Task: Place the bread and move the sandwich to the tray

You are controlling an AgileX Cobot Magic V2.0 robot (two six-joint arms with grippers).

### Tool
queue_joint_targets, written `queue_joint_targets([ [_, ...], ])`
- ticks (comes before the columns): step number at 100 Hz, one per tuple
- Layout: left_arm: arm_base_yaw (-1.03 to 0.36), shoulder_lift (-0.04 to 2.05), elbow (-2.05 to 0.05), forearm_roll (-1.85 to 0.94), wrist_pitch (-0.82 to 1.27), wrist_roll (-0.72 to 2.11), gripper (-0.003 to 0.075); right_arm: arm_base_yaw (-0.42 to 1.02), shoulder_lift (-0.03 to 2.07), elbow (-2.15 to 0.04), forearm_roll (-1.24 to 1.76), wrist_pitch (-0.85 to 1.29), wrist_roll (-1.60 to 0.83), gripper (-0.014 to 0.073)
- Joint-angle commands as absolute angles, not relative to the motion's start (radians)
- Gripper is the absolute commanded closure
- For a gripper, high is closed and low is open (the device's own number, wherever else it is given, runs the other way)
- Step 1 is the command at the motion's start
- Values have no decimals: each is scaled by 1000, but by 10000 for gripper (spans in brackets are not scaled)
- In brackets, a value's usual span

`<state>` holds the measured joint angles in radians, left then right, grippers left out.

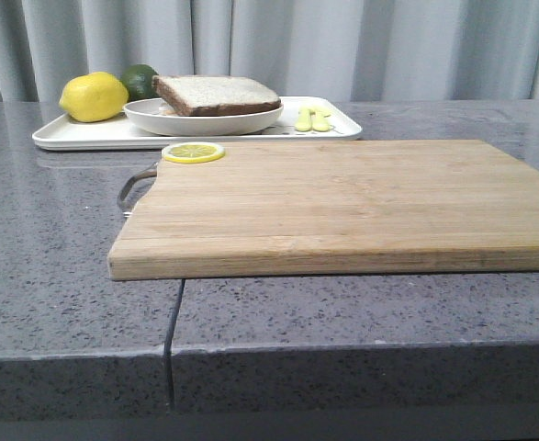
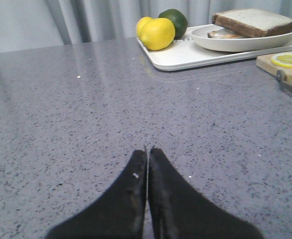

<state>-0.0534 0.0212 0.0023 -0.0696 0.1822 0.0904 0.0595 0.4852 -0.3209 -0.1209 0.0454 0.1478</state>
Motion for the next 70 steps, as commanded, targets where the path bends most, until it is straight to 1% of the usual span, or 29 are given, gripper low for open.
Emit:
queue_joint_targets([
  [1,-21,-9,11,-69,94,84,739,57,486,-350,-135,-38,146,660],
  [8,2,-41,18,-69,115,83,739,57,486,-350,-135,-38,146,660],
  [20,31,-38,18,-69,104,81,739,57,487,-350,-135,-39,146,660],
  [70,31,-38,18,-72,102,81,739,57,487,-350,-135,-38,146,660],
])
